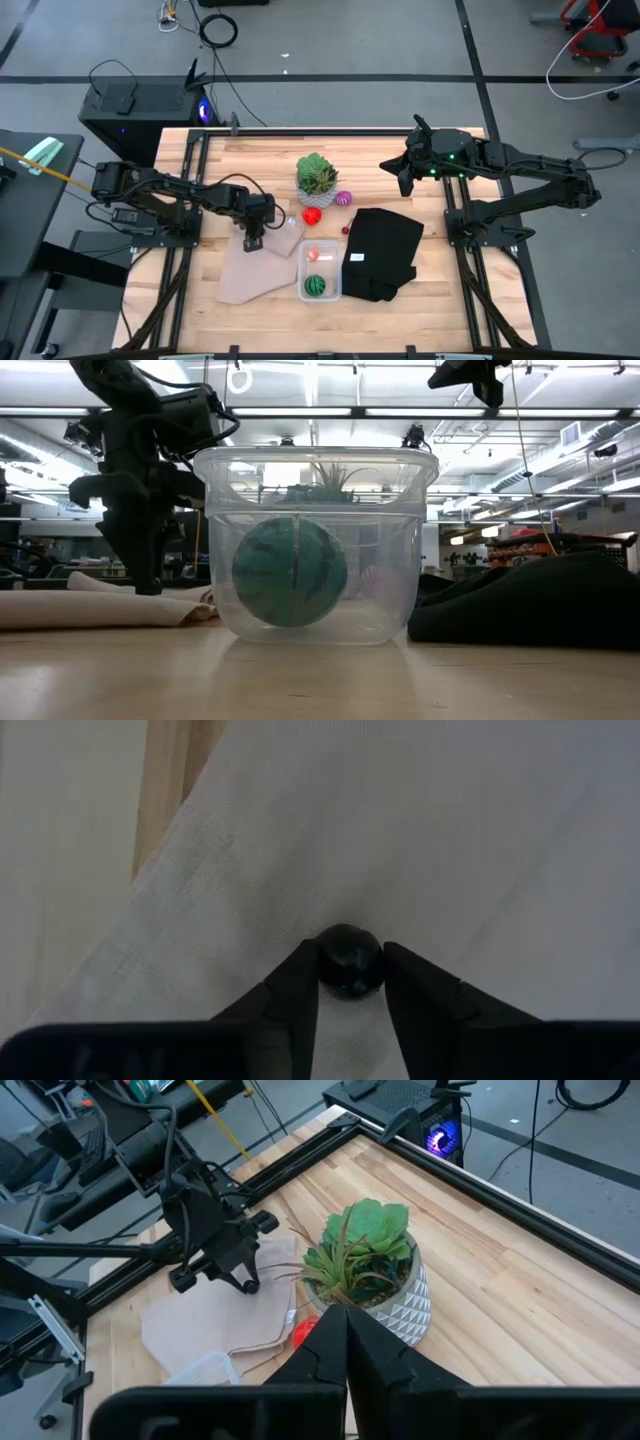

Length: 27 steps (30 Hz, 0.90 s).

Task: Pick and placing Produce into tupperware
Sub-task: Put the blueberry into the transparent container

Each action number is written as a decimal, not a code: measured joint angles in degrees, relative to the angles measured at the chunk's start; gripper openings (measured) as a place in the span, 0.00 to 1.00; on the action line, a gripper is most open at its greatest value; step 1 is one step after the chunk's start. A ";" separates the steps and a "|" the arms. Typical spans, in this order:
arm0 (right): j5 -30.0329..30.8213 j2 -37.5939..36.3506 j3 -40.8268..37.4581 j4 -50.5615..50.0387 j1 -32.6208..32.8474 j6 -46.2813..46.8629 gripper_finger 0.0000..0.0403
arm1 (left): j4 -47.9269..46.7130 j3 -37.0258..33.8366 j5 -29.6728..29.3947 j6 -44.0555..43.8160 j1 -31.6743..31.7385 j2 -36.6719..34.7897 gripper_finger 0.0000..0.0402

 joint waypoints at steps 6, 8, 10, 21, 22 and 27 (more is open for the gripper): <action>0.00 0.00 0.00 -0.02 0.00 0.20 0.01 | -2.47 5.56 0.01 0.50 0.00 -0.50 0.30; 0.00 0.00 0.00 -0.02 0.00 0.39 0.02 | -4.20 8.79 0.09 0.57 0.00 -0.50 0.30; 0.00 0.00 0.00 -0.02 0.01 0.39 0.02 | -5.47 12.17 1.11 0.63 0.00 -0.50 0.29; 0.00 0.00 0.00 -0.03 0.00 0.15 0.02 | -4.55 30.37 3.39 1.65 -1.69 -0.41 0.31; 0.00 0.00 0.00 -0.04 0.01 0.12 0.01 | -3.49 30.95 3.41 1.61 -2.08 -0.25 0.31; 0.00 0.01 0.02 -0.11 0.00 -1.06 0.01 | 0.83 31.73 3.53 0.70 -4.09 1.84 0.30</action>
